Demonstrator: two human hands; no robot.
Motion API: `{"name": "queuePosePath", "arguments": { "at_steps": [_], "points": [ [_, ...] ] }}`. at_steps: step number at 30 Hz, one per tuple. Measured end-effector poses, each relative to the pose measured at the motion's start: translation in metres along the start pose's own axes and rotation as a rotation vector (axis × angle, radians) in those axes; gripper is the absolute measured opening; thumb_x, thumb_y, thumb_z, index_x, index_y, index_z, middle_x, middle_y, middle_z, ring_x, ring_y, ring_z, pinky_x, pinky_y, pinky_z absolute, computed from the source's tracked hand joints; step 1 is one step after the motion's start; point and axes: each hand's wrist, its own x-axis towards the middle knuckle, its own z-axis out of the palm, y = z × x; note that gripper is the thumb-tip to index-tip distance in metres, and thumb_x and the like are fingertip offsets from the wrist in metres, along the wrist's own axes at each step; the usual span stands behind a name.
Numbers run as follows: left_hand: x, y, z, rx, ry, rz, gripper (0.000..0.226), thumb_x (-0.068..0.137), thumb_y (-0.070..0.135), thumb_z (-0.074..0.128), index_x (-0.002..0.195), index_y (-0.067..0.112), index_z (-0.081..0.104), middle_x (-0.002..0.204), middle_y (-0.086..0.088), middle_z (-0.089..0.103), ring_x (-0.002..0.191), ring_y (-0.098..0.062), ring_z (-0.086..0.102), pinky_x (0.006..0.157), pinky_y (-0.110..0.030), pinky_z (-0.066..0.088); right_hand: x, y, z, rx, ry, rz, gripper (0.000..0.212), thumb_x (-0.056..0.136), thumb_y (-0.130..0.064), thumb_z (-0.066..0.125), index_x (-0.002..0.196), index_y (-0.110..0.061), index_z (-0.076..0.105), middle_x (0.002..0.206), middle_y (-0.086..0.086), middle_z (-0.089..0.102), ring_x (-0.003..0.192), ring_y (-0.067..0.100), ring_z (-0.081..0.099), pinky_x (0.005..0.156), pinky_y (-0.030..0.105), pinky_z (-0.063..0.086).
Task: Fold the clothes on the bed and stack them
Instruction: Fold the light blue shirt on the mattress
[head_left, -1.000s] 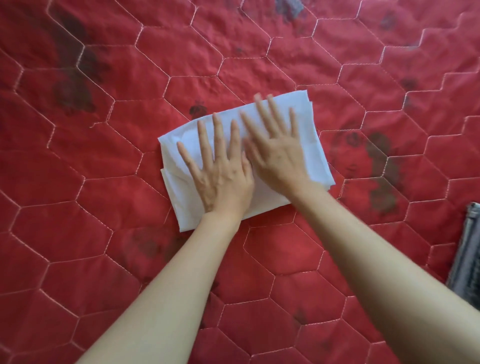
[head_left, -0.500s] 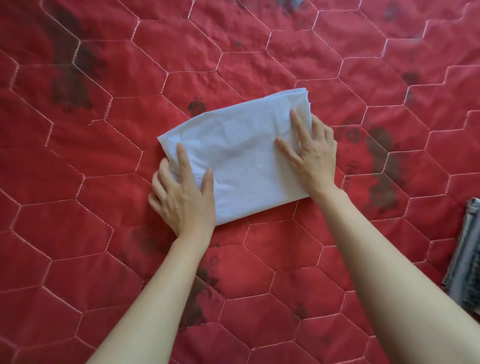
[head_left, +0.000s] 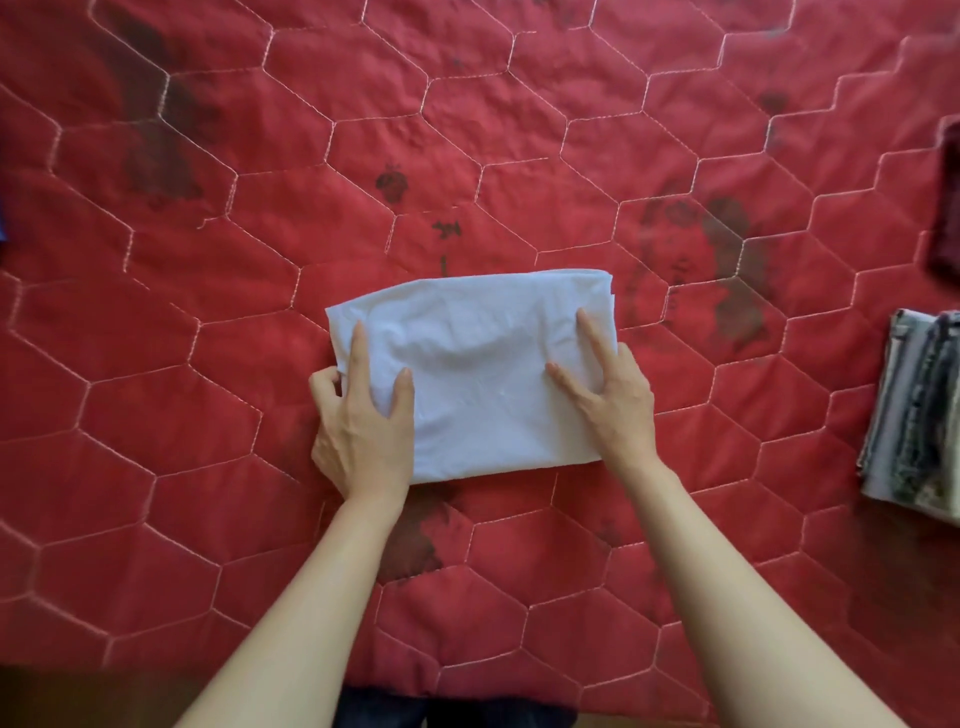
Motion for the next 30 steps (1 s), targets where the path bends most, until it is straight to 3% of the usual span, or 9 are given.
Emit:
{"name": "queuePosePath", "arguments": {
  "at_steps": [2,5,8,13,17,24,27,30],
  "points": [
    [-0.012,-0.013,-0.003,-0.054,-0.016,0.052,0.061,0.087,0.037,0.064,0.144,0.040,0.041,0.108,-0.003,0.044,0.072,-0.013,0.045,0.067,-0.031,0.038,-0.032,0.008,0.006,0.049,0.008,0.064,0.067,0.084,-0.050,0.066,0.142,-0.050,0.034,0.095,-0.006,0.054,0.086,0.010,0.052,0.076,0.024,0.035],
    [-0.021,-0.026,-0.009,-0.140,-0.071,0.170,0.062,0.086,0.025,0.070,0.143,0.026,0.046,0.100,-0.005,0.040,0.072,-0.005,0.036,0.075,-0.019,0.036,-0.066,0.021,0.009,0.208,0.038,0.190,0.066,0.080,-0.045,0.073,0.137,-0.054,0.040,0.079,-0.022,0.061,0.077,-0.007,0.056,0.074,0.006,0.038],
    [-0.020,-0.024,-0.014,-0.164,-0.138,0.237,0.060,0.084,0.018,0.073,0.140,0.020,0.050,0.095,-0.008,0.042,0.077,-0.014,0.043,0.080,-0.009,0.032,-0.080,0.027,0.005,0.285,0.094,0.230,0.065,0.079,-0.039,0.076,0.136,-0.048,0.046,0.078,-0.043,0.058,0.076,-0.021,0.053,0.075,-0.003,0.035],
    [-0.017,0.008,-0.015,-0.190,-0.168,0.290,0.056,0.083,0.014,0.073,0.136,0.020,0.055,0.095,-0.006,0.042,0.080,-0.012,0.043,0.079,0.005,0.025,-0.080,0.021,-0.015,0.309,0.164,0.225,0.062,0.081,-0.034,0.076,0.137,-0.039,0.050,0.087,-0.036,0.056,0.080,-0.010,0.052,0.074,-0.004,0.034],
    [-0.018,0.040,-0.006,-0.199,-0.212,0.361,0.053,0.084,0.018,0.073,0.134,0.021,0.057,0.099,-0.005,0.042,0.081,-0.011,0.044,0.077,0.006,0.025,-0.077,0.026,-0.041,0.308,0.234,0.226,0.061,0.081,-0.029,0.075,0.137,-0.033,0.051,0.105,-0.004,0.070,0.090,0.004,0.054,0.072,-0.004,0.033],
    [-0.037,0.118,0.016,-0.243,-0.249,0.478,0.054,0.083,0.018,0.074,0.134,0.022,0.057,0.099,-0.003,0.041,0.082,-0.010,0.044,0.078,0.006,0.027,-0.059,0.052,-0.117,0.280,0.326,0.197,0.057,0.080,-0.029,0.076,0.134,-0.030,0.056,0.127,-0.007,0.064,0.107,0.001,0.053,0.082,-0.006,0.027],
    [-0.053,0.165,0.035,-0.272,-0.242,0.509,0.054,0.083,0.018,0.074,0.134,0.024,0.057,0.099,-0.002,0.040,0.077,-0.004,0.040,0.075,0.006,0.028,-0.041,0.072,-0.162,0.260,0.365,0.178,0.057,0.080,-0.030,0.076,0.133,-0.029,0.057,0.129,-0.006,0.063,0.110,0.006,0.057,0.085,-0.002,0.028],
    [-0.073,0.215,0.061,-0.301,-0.214,0.546,0.055,0.082,0.016,0.074,0.134,0.024,0.057,0.098,-0.002,0.041,0.079,-0.008,0.043,0.074,0.007,0.027,-0.019,0.100,-0.211,0.252,0.394,0.132,0.058,0.080,-0.029,0.077,0.134,-0.025,0.056,0.132,-0.005,0.061,0.115,0.007,0.056,0.090,-0.002,0.028]
  ]
}}
